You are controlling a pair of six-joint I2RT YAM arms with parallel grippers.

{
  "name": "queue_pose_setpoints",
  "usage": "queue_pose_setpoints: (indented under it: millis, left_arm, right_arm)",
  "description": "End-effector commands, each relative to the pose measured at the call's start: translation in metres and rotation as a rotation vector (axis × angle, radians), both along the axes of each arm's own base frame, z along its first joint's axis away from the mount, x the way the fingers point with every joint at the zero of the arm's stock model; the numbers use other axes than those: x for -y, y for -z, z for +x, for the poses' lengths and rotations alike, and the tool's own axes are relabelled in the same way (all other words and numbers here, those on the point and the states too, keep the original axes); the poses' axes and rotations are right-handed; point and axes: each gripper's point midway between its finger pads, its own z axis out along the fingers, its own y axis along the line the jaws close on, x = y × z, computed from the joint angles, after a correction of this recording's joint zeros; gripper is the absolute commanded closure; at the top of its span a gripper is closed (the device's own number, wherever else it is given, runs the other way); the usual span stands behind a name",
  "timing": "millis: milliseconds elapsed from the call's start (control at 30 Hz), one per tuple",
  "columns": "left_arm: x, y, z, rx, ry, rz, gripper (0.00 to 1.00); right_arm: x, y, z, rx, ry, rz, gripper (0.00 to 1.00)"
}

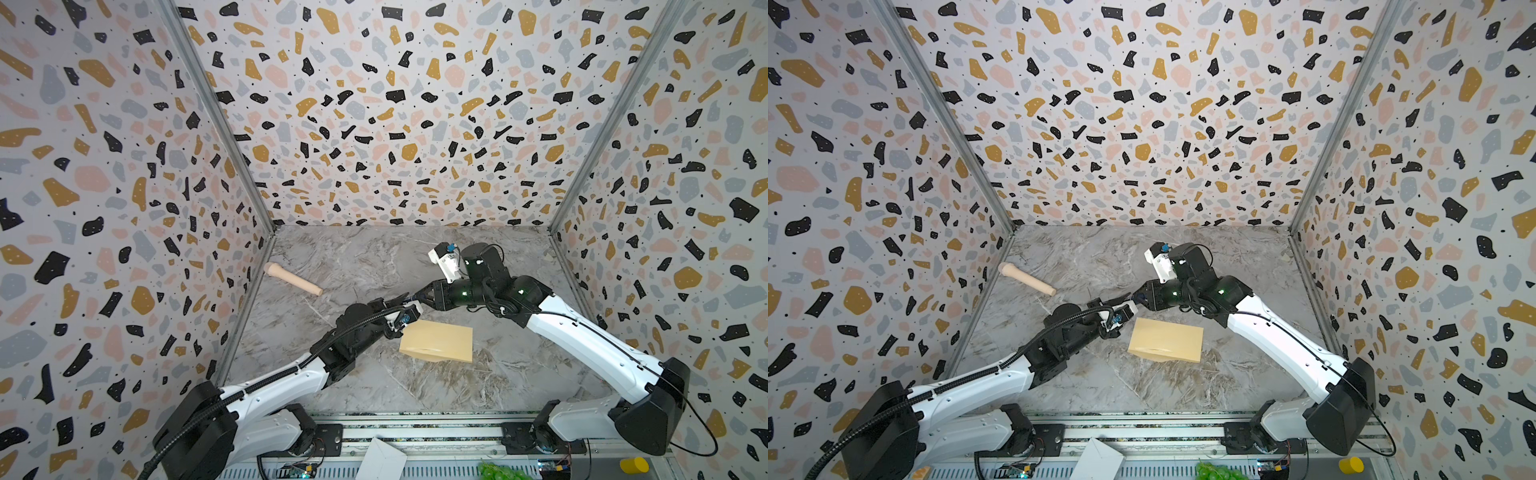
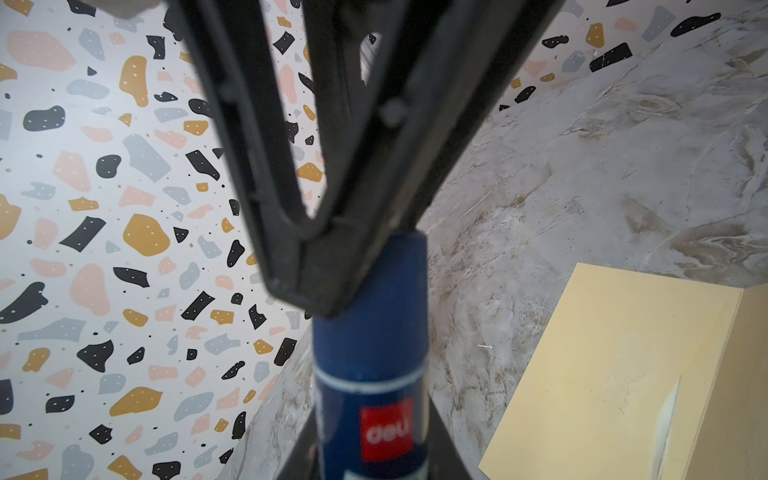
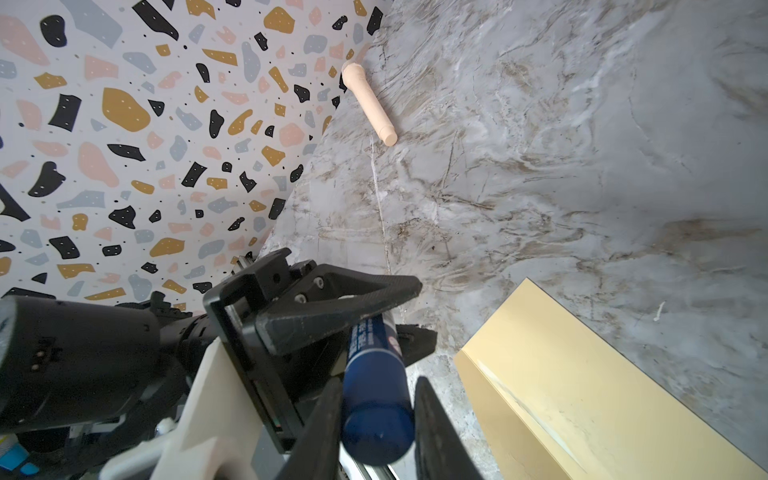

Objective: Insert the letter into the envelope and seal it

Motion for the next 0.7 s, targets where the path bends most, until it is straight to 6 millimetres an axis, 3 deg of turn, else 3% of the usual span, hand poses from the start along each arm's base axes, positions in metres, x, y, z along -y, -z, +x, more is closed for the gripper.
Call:
queue_pose_setpoints:
  millis: [0,267,433,600,667]
  left_arm:
    - [0.009,-0.029,0.0,0.06,0.035,-0.052,1.0]
    - [0.014,-0.029,-0.005,0.041,0.07,-0.071,1.0]
    - [0.026,-0.026,-0.02,-0.003,0.185,-0.09,1.0]
    - [0.043,-0.021,-0.038,-0.092,0.354,-0.098,1.0]
    - [0.045,-0.019,-0.042,-0.126,0.401,-0.11,1.0]
  right_arm:
    - [-0.006,-0.005,-0.004,0.015,-0.037,0.016,0.8]
    - [-0.006,-0.006,-0.008,0.066,-0.089,0.006,0.91]
    - [0.0,-0.015,-0.019,0.319,-0.286,-0.074,0.97]
    - [0.01,-0.014,-0.055,0.597,-0.62,-0.125,1.0]
    - [0.012,-0.02,-0.06,0.681,-0.675,-0.128,1.0]
